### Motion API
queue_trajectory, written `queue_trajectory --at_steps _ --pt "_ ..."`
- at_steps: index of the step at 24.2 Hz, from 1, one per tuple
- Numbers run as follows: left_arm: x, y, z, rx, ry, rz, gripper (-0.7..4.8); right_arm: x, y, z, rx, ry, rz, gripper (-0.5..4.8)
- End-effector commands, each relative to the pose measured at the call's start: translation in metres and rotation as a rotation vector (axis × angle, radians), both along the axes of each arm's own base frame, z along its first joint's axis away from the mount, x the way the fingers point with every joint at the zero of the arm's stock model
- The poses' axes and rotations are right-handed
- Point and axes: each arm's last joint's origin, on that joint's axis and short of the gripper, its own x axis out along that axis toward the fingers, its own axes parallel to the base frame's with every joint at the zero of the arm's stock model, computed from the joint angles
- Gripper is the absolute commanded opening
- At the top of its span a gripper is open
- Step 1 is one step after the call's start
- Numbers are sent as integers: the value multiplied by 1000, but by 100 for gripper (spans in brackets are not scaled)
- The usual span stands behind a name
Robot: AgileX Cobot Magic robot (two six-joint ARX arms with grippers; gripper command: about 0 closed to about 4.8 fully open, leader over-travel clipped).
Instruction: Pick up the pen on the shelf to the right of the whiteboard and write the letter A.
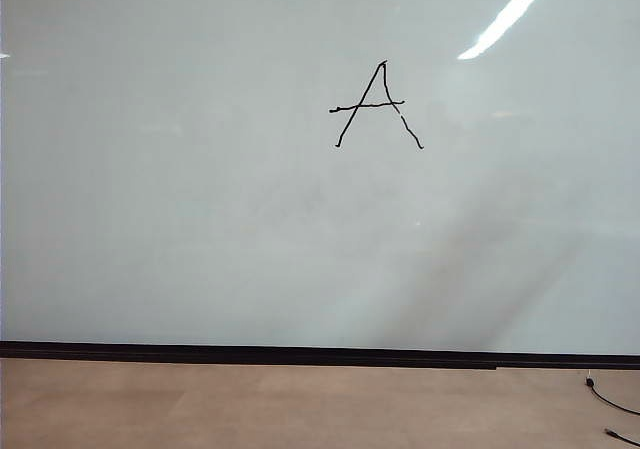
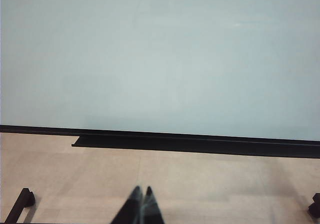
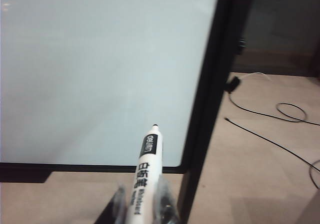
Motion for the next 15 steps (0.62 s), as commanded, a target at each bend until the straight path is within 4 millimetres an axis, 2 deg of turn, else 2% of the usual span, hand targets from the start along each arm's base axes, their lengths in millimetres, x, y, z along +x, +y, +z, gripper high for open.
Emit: queue_trajectory --at_steps 1,15 --pt "0 0 1 4 -7 -1 -5 0 -1 2 3 -16 -12 -5" --pt "0 0 1 4 -7 -1 -4 0 0 3 4 -17 24 0"
